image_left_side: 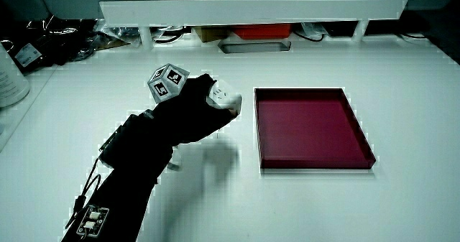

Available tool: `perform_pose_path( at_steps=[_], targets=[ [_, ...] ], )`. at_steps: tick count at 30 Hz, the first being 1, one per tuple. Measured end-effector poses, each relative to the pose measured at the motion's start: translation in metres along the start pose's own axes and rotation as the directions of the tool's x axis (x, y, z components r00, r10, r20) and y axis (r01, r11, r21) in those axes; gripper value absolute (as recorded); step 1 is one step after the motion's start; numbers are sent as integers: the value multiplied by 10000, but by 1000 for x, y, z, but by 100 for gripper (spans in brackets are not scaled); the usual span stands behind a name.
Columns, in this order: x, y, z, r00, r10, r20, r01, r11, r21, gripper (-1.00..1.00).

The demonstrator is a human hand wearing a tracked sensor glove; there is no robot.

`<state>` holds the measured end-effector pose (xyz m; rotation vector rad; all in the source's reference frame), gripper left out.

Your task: Place socket

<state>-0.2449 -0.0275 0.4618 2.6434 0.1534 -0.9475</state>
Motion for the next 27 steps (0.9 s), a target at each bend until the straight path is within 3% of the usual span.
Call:
perform_pose_path(
  at_steps=[1, 3, 4, 5, 8, 9, 10, 11, 12, 14, 16, 21, 22, 27],
  targets=[
    [-2, -1, 1, 9991, 154, -397, -153, 9999, 27, 0],
    [-11, -1, 2, 9970, 726, -285, -728, 9973, -60, 0],
    [-13, -1, 2, 9952, 821, -528, -825, 9966, -55, 0],
    [-20, -1, 0, 9951, 956, -270, -958, 9954, -87, 0],
    [-32, -2, -3, 9894, 1408, -348, -1414, 9899, -142, 0],
    [-47, -1, -9, 9871, 1573, -305, -1587, 9860, -513, 0],
    [-39, -3, -5, 9852, 1665, -400, -1673, 9858, -160, 0],
    [-42, -3, -7, 9836, 1779, -309, -1786, 9837, -217, 0],
    [-55, -2, -11, 9842, 1745, -309, -1758, 9833, -471, 0],
    [-54, -4, -11, 9817, 1883, -282, -1893, 9813, -359, 0],
    [-66, -2, -16, 9795, 1986, -343, -2002, 9783, -525, 0],
    [-64, -6, -19, 9763, 2144, -302, -2157, 9754, -465, 0],
    [-74, -4, -24, 9789, 2034, -198, -2043, 9760, -755, 0],
    [-70, -6, -23, 9780, 2085, -86, -2086, 9752, -741, 0]
  ],
)
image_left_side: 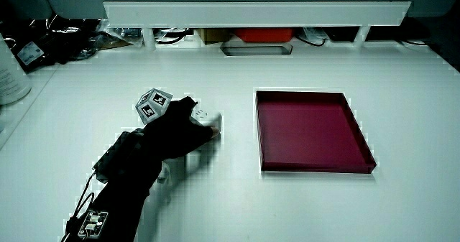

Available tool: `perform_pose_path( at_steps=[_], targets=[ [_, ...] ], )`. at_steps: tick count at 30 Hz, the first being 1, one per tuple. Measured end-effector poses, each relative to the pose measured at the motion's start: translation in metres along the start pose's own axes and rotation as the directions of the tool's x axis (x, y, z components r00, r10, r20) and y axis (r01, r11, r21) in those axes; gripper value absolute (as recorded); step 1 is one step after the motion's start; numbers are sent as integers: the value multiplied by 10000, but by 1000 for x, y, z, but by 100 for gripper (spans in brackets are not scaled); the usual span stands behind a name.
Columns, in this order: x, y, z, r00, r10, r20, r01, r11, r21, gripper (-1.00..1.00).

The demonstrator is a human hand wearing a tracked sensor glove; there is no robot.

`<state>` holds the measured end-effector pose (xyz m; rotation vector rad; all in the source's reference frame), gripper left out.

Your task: Place socket

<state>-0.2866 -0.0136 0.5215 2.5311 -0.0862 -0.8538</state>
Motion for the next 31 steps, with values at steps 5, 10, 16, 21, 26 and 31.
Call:
perform_pose_path(
  at_steps=[5, 10, 16, 21, 26, 31],
  targets=[
    [-3, 1, -1, 9995, 164, 269, -162, 9998, -98, 0],
    [-3, 0, -1, 9993, 178, 331, -175, 9998, -89, -21],
    [-5, -3, -4, 9986, 419, 325, -403, 9980, -488, -53],
    [13, -33, 1, 9998, -2, -176, 15, 9976, 689, -79],
    [41, -62, 5, 9879, -1492, -418, 1533, 9802, 1255, -100],
    [59, -89, 3, 9917, -1204, -445, 1231, 9903, 647, -100]
  ],
)
